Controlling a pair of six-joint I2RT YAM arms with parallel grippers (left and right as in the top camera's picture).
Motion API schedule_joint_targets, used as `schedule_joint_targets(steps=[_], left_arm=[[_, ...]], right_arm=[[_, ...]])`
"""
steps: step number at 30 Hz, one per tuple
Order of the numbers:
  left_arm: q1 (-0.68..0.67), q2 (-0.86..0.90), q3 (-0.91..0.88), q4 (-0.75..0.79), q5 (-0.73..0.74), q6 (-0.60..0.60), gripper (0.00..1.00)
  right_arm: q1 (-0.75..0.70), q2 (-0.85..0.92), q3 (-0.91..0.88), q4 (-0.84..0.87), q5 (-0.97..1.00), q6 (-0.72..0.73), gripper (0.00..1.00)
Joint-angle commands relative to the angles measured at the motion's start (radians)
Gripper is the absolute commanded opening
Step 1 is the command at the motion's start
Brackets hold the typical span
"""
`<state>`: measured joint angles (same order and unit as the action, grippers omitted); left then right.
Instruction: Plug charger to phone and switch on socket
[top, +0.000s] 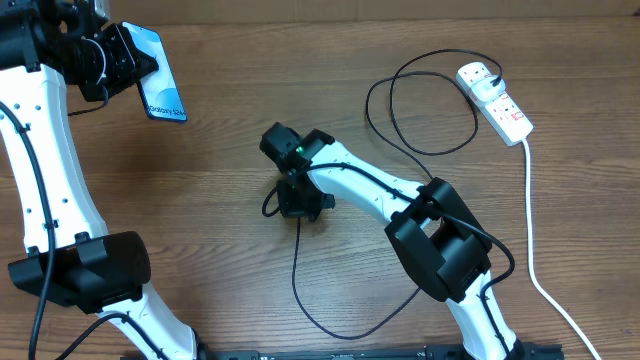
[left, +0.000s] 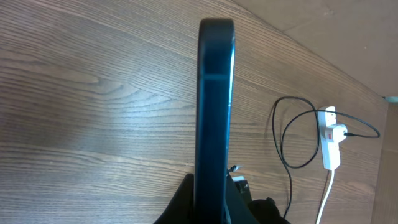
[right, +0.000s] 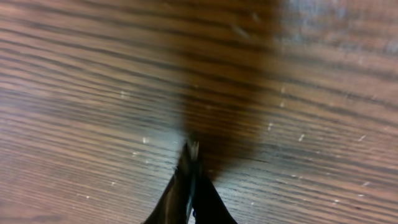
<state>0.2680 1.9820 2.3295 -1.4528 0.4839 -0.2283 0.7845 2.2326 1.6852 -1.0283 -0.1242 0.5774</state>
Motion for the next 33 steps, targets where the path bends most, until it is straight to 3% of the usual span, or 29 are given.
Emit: schedule_joint_targets(steps=[1,6,14,21,29,33], left_arm=[[-0.007,-0.007,0.007,-0.002,0.006,0.023,0.04],[-0.007,-0.007,0.007,-0.002,0.006,0.023,0.04],[-0.007,-0.007,0.007,-0.001,0.006,0.023,0.04],[-0.007,-0.007,0.007,-0.002,0.006,0.023,0.04],[-0.007,-0.007,0.007,-0.011,0.006,0.023,0.04],[-0.007,-0.007,0.007,-0.013,0.006,0.023,0.04]], right_arm=[[0.001,0.007,-0.039,0.006,0.082,0.121,0.04],[0.001,0.007,-0.040,0.003,0.135,0.138,0.19],[0.001,0.006,0.053,-0.098,0.198,0.186,0.28],[0.001,0.006,0.113,-0.172,0.222,0.195,0.46],[0.018,0.006,0.093,-0.221,0.255,0.486,0.45],[0.026,0.006,0.081,-0.180,0.241,0.494,0.45]])
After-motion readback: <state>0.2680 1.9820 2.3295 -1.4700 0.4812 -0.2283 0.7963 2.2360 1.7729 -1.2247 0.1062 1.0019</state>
